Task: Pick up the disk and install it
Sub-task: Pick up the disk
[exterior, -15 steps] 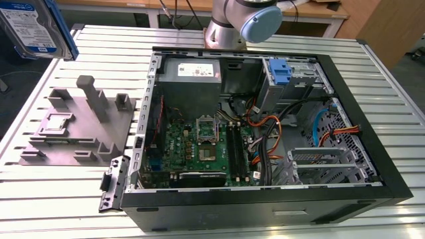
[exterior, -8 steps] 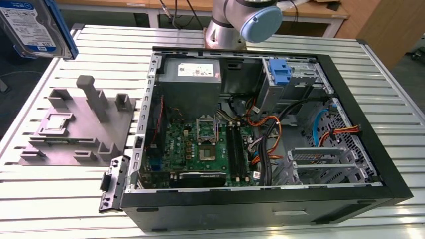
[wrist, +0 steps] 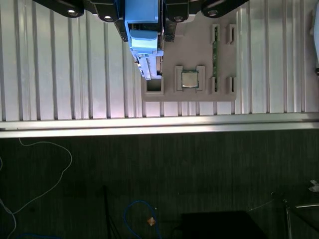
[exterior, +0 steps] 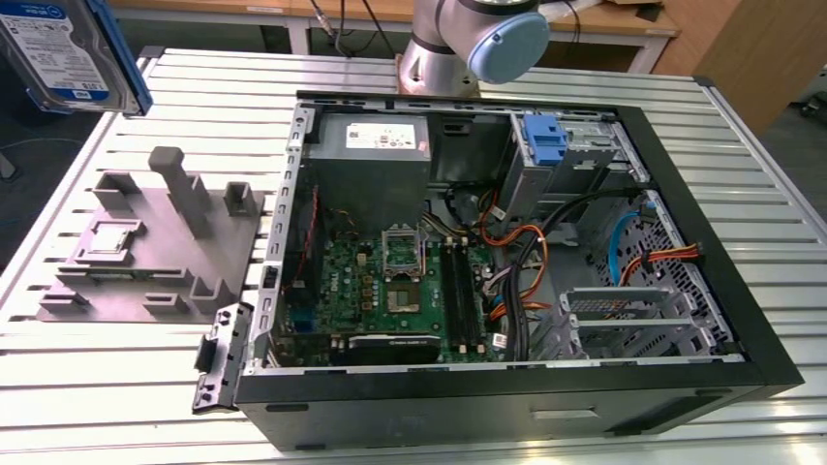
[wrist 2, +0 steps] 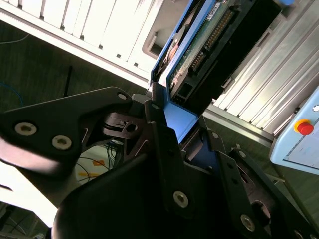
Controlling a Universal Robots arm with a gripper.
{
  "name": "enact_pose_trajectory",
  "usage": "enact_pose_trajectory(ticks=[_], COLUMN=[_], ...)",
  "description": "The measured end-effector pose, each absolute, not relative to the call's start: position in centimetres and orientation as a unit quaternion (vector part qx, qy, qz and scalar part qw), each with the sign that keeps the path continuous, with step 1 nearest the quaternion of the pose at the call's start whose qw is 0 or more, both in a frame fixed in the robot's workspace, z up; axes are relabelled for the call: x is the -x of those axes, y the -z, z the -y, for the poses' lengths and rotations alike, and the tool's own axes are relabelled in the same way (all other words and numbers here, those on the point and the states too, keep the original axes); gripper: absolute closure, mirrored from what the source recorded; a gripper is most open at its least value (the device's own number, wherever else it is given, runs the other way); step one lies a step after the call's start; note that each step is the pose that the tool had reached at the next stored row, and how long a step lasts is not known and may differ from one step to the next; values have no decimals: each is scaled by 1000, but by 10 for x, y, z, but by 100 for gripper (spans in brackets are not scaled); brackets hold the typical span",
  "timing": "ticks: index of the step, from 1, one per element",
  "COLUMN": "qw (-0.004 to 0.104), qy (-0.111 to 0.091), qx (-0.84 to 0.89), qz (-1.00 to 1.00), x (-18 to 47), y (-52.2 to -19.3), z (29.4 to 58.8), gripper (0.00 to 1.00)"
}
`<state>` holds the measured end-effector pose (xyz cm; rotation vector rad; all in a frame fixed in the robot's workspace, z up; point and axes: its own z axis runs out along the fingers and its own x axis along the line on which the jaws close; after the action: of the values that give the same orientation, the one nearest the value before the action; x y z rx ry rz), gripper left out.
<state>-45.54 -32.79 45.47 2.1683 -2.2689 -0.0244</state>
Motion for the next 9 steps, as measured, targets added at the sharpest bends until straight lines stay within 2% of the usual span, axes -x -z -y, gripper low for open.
enact_pose_trajectory(ticks=[9], qw=[1], qy=[8], qx=[-691], qz=[723], x=[455], y=[-470], z=[328], gripper=[64])
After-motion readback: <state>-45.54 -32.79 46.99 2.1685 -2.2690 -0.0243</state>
